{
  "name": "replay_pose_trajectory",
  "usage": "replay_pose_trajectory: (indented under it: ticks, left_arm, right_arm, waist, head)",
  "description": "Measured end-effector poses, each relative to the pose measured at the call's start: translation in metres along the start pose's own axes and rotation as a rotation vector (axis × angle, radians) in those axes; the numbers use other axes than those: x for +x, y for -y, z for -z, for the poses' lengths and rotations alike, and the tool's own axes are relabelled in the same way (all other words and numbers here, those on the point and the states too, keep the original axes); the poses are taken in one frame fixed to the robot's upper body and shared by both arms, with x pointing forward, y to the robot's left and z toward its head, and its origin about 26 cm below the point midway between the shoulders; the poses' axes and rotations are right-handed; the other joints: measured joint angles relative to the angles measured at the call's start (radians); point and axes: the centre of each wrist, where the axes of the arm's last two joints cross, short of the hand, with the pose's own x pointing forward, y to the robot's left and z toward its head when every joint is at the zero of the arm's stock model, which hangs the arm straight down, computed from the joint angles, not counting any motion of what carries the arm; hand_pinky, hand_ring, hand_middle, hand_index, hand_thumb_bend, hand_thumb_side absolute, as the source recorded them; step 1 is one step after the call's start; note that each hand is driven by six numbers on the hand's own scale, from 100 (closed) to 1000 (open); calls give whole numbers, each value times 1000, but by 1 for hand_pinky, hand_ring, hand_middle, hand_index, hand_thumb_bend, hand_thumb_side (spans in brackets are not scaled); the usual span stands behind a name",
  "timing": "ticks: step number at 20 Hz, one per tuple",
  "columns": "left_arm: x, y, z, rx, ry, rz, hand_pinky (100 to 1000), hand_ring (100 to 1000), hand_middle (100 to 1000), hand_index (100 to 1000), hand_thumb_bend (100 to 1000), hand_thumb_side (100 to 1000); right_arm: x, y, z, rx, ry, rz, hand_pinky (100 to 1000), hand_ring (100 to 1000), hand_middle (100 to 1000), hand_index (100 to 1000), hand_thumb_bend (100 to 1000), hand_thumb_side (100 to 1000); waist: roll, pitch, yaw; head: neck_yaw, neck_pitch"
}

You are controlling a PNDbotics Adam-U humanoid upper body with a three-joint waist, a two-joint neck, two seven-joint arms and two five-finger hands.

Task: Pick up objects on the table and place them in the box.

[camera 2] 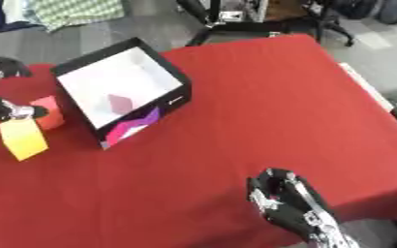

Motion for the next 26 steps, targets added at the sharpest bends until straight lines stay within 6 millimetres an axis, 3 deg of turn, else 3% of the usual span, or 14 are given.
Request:
replay_pose_trajectory:
  ticks: [7, 20, 24, 26]
  left_arm:
    - [-9, 26, 25, -34, -64, -42, 854, 878, 947, 1000, 457, 1000]
    - [-9, 29, 28, -141, 0, -31, 839, 859, 922, 1000, 530, 1000]
    - [-9, 30, 28, -155, 5, -20, 807, 799, 869, 1000, 505, 1000]
    - [-9, 30, 28, -158, 5, -16, 777, 738, 817, 991, 450, 874]
  right_arm:
    - [0, 0, 0, -2, 0, -1, 849, 467, 232, 457, 100, 202]
    - [0, 1, 0, -2, 0, -1, 850, 467, 233, 458, 100, 202]
    - [0, 1, 0, -2, 0, -1, 850, 467, 233, 458, 100, 202]
    - [0, 1, 0, -2, 0, -1, 850, 467, 233, 458, 100, 202]
  waist:
    - [0, 0, 2]
    - [0, 0, 2]
    - [0, 0, 2]
    - [0, 0, 2]
  head:
    - [-2, 0]
    - [-7, 0]
    - [-9, 0]
    - [-9, 0]
